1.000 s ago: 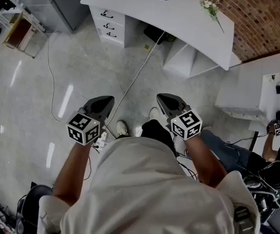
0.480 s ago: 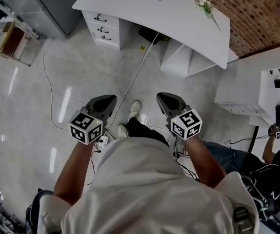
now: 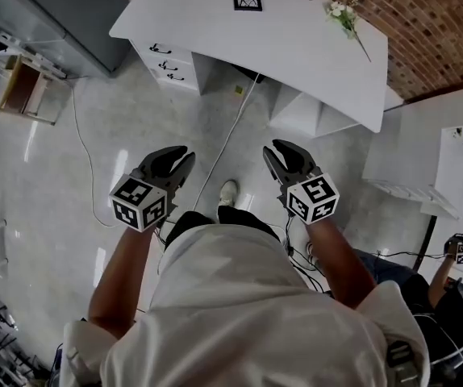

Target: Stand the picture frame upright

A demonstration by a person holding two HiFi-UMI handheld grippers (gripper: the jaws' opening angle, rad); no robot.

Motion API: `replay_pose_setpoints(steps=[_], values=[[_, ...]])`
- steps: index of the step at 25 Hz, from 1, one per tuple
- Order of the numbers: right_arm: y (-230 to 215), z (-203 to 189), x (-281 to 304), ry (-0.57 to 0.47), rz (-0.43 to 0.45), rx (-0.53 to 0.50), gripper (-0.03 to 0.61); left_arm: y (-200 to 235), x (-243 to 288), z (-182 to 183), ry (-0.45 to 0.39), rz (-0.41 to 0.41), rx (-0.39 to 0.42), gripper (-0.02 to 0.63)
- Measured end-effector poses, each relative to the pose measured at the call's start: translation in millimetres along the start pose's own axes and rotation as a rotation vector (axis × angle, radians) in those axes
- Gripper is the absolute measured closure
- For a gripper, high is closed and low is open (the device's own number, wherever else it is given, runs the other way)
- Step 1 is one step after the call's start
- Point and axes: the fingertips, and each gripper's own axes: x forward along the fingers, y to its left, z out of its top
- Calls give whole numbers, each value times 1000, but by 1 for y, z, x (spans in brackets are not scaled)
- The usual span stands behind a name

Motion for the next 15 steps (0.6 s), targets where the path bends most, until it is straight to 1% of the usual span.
replay_pose_setpoints(steps=[3,6,10,15], values=[[-26,8,11,-10,-5,2,483,12,19,18,-9,11,-8,532],[-46,17,18,-25,-27,19,480,23,34,28,7,11,-8,534],[-69,24,32,-34,-63,40,472,38,56,42,24,-16,6,534],[-100,30,54,-15,-108,57,472,69,93,62,22,-62,-1,529]])
